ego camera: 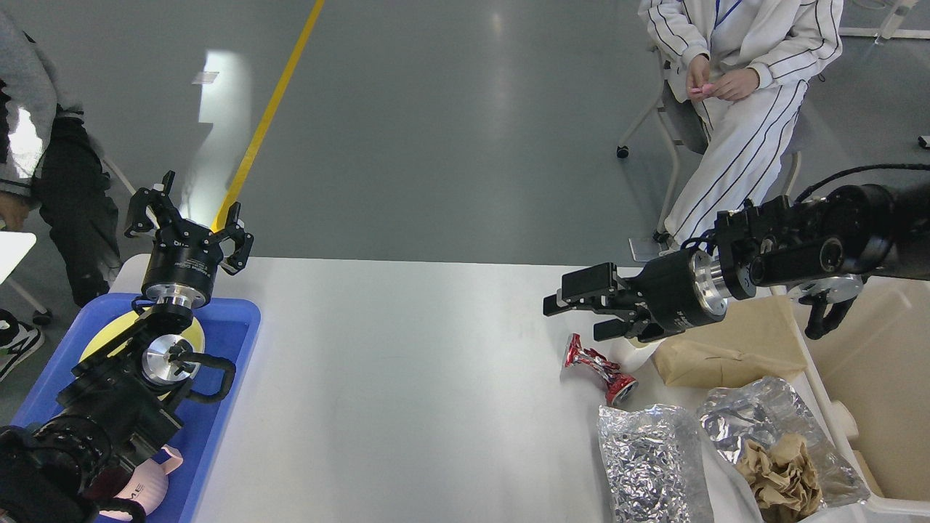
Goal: Tidy desktop
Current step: 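Lower the right gripper down onto the brown paper bag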
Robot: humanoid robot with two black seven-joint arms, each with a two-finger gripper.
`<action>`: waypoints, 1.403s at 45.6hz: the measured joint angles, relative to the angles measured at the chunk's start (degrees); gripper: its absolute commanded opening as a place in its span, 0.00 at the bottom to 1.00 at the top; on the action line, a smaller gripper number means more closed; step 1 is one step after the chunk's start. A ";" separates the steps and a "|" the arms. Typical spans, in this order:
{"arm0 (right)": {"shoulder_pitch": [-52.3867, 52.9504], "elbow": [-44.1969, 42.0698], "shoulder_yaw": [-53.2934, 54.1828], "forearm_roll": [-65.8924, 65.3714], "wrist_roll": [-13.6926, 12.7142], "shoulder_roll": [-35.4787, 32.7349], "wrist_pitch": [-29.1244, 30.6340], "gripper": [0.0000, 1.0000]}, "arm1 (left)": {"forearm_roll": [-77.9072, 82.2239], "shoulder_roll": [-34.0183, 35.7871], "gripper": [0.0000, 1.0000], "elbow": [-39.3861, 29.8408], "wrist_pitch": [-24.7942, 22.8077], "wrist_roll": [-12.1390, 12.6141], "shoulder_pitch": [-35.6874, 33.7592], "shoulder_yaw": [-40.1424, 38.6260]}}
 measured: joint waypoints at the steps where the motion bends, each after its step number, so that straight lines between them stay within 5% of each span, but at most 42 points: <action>1: 0.00 0.47 0.01 0.00 -0.02 -0.12 1.25 1.00 | 0.00 0.00 0.97 0.00 0.00 0.00 0.00 0.00; 7: -0.19 2.28 -0.75 0.41 -1.26 -0.52 6.46 1.00 | 0.00 0.00 0.97 0.00 0.00 0.00 0.00 0.00; 9: -0.38 2.50 -1.53 0.75 -3.95 -0.46 6.95 1.00 | 0.01 0.00 0.97 0.00 0.00 0.00 0.00 0.00; 13: -0.88 2.65 -3.10 3.21 -15.54 -0.32 7.25 1.00 | 0.00 0.00 0.97 0.00 0.00 0.00 0.00 0.00; 18: -2.09 2.64 -3.78 11.54 -34.48 -0.47 7.00 1.00 | 0.01 0.00 0.97 0.00 0.00 0.00 0.00 0.00; 23: -3.36 3.61 -3.84 15.66 -41.71 -0.45 6.85 1.00 | 0.01 0.00 0.97 0.00 0.00 0.00 0.00 0.00; 37: -6.92 7.80 -3.93 17.25 -43.52 0.23 -3.22 1.00 | -0.01 0.00 0.97 0.00 0.00 0.00 0.00 0.00; 64: -8.66 7.71 -1.91 21.65 -43.18 -10.13 -5.55 1.00 | 0.00 0.00 0.97 0.00 0.00 0.00 0.05 0.00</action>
